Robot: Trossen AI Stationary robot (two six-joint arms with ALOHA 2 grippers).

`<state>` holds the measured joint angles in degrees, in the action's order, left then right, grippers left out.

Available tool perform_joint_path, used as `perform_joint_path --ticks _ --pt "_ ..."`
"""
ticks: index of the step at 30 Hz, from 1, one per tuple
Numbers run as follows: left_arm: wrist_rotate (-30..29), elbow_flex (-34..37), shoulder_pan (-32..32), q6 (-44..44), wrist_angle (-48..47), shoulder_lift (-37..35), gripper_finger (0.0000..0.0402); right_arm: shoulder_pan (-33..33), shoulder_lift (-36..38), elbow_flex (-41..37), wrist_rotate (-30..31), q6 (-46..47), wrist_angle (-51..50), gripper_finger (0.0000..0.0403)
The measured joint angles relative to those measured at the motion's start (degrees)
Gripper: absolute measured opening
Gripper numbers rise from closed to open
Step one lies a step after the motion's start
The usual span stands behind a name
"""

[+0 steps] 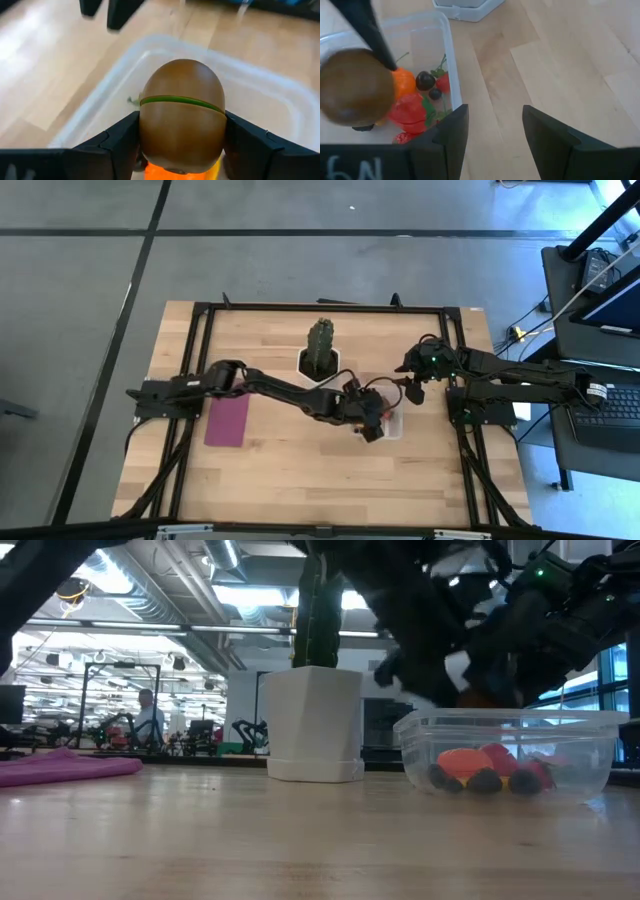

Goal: Pick and placing Produce into tupperware
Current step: Put the kiwi into the transparent bin

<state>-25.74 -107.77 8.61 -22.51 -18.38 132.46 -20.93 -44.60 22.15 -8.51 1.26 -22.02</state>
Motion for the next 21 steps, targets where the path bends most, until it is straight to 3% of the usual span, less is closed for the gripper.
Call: perform_joint_path --ticks 21 --pt "1.25 -0.02 -0.01 -1.1 1.33 2.76 0.0253 0.0 0.0 0.0 0.0 -0.02 -0.04 0.0188"
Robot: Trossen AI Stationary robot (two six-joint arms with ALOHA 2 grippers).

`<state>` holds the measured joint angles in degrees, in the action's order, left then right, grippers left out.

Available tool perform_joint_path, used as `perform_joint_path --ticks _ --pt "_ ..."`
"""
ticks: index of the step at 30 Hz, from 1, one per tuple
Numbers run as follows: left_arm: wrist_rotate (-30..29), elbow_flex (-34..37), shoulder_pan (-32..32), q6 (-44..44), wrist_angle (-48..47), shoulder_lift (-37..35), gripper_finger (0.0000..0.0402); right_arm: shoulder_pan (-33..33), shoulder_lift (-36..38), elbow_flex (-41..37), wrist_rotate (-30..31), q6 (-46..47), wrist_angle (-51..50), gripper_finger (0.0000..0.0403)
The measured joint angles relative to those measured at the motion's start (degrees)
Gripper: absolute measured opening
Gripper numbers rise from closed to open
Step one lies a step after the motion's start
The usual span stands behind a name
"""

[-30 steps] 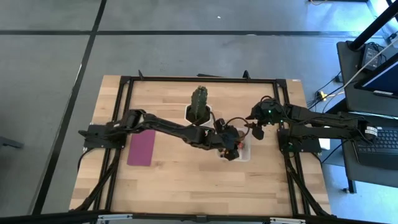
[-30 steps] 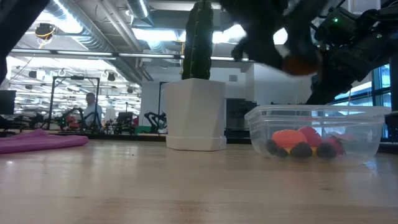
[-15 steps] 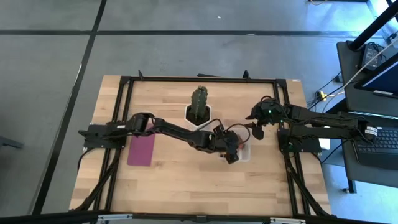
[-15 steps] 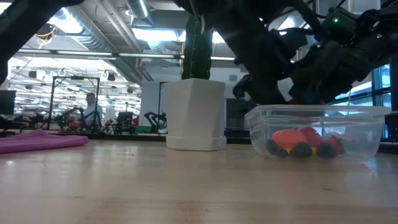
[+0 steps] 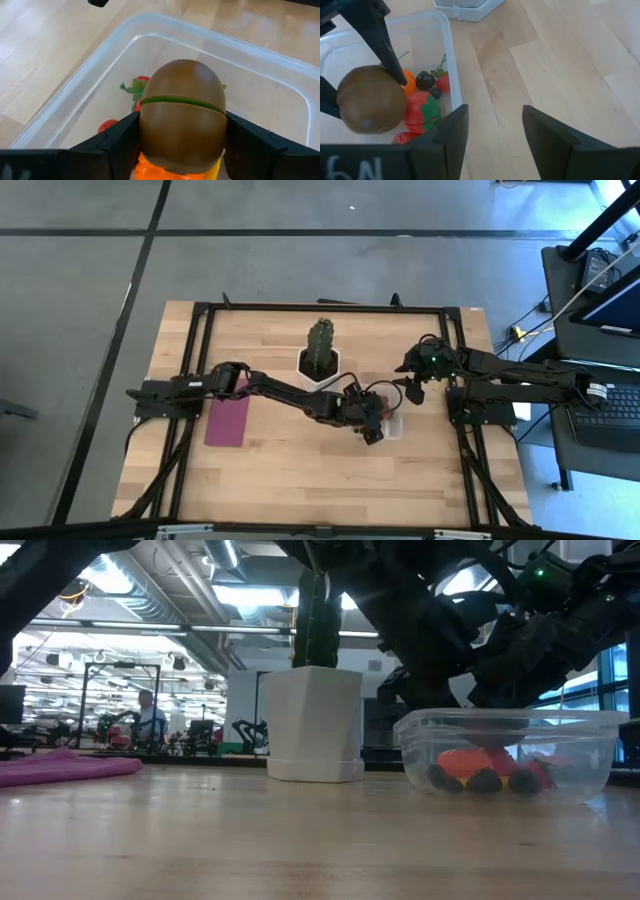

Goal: Pick and placing Produce into tupperware
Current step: Put the kiwi into the transparent bin

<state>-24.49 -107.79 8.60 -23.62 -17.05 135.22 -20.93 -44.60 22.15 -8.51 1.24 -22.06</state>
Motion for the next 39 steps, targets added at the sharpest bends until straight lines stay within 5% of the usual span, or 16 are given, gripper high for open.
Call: perform_joint_path --ticks 22,39 --pt "-0.02 0.0 -0.07 2.29 -0.02 0.0 0.0256 -0.02 0.0 0.0 0.0 0.0 -0.02 0.0188" --pt "2.01 0.1 0.04 9.34 2.09 -0.98 0.0303 0.0 0.0 0.0 0.02 0.0 -0.04 0.0188"
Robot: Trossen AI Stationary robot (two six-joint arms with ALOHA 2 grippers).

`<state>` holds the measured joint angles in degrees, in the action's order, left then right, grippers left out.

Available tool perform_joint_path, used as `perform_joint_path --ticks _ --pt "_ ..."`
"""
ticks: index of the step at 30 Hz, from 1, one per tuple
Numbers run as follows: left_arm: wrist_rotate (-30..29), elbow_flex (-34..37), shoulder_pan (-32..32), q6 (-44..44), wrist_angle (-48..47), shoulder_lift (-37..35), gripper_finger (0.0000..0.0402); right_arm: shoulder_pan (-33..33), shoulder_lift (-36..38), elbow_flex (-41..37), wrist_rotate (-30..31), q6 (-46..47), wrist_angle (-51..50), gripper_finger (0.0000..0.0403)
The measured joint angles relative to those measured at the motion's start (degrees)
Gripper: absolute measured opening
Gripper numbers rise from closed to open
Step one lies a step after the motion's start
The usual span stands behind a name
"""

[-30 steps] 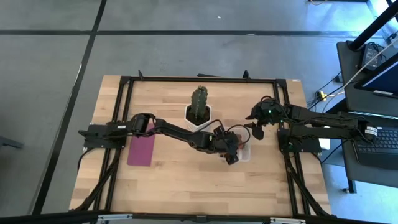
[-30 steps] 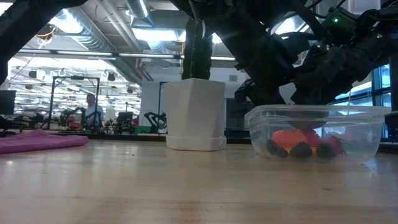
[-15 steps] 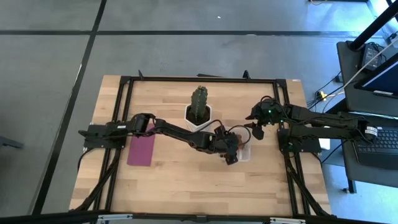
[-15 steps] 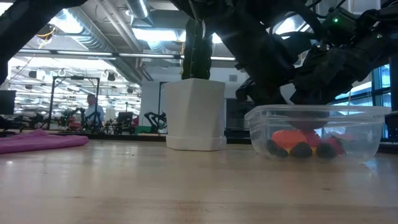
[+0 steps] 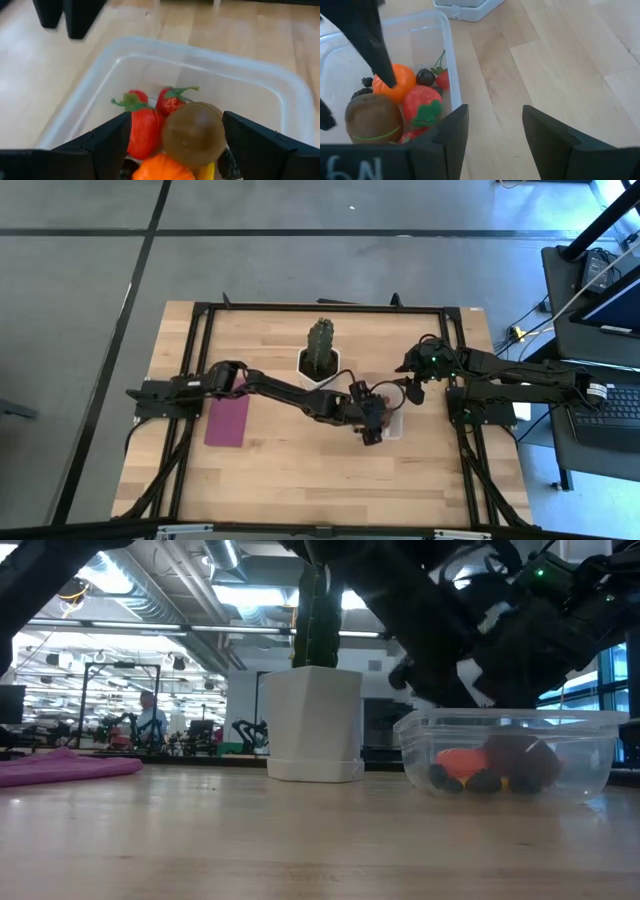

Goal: Pick and placing Produce into tupperware
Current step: Put the kiwi into the transparent bin, then return to Home Position

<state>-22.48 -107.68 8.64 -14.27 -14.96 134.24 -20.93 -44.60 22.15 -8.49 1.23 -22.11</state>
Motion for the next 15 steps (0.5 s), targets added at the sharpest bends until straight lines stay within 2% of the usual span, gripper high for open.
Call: perform_joint_path --ticks 5,10,15 --pt "0.05 -0.01 0.44 3.99 -4.65 -5.18 0.0299 0.0 0.0 0.0 -0.02 0.0 -0.05 0.0188" --pt "-0.34 -0.04 1.28 4.37 -18.09 -12.61 0.0304 -0.02 0.0 0.0 -0.02 0.05 -0.07 0.0188" --pt "-9.14 -0.02 2.12 6.79 -26.41 -21.76 0.0299 -0.02 -0.02 0.0 -0.02 0.09 0.22 0.0188"
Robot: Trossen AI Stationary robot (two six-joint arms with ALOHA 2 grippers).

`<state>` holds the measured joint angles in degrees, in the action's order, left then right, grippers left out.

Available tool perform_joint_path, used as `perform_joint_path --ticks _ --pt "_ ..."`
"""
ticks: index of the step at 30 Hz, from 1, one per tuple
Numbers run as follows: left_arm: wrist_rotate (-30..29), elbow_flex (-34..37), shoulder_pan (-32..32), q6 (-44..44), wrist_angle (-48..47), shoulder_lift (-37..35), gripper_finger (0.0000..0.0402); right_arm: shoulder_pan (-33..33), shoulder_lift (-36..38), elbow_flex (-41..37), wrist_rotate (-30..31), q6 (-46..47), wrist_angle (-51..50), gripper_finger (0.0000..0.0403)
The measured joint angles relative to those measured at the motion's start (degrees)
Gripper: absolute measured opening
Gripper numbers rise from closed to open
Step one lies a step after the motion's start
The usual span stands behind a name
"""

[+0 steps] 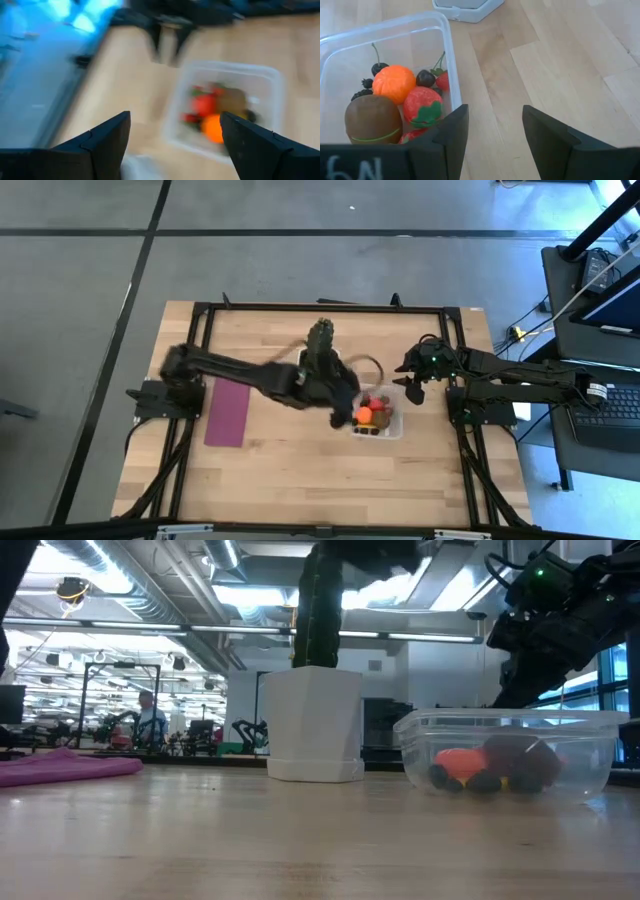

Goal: Pick and placing Produce into tupperware
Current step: Return to Home Position

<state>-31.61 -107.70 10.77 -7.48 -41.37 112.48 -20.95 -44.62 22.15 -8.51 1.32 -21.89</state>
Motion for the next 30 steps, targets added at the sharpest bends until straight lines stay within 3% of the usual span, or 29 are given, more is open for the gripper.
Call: perform_joint_path --ticks 8,14,20,30 --pt "-9.87 -0.04 0.35 0.24 -8.12 -15.62 0.0298 0.0 0.0 0.0 0.02 1.02 3.92 0.0188" --pt "-26.26 5.17 4.54 -1.83 -11.18 -26.01 0.0298 -0.39 0.0 0.0 0.02 -4.42 14.69 0.0188" --pt "-33.68 24.3 10.05 -12.8 -12.27 -38.84 0.0298 -5.56 3.9 0.0 0.03 -7.21 19.35 0.0188" --pt "-47.66 57.94 20.89 -37.57 -11.97 -57.9 0.0298 -13.83 19.22 0.0 0.04 -4.44 14.06 0.0188"
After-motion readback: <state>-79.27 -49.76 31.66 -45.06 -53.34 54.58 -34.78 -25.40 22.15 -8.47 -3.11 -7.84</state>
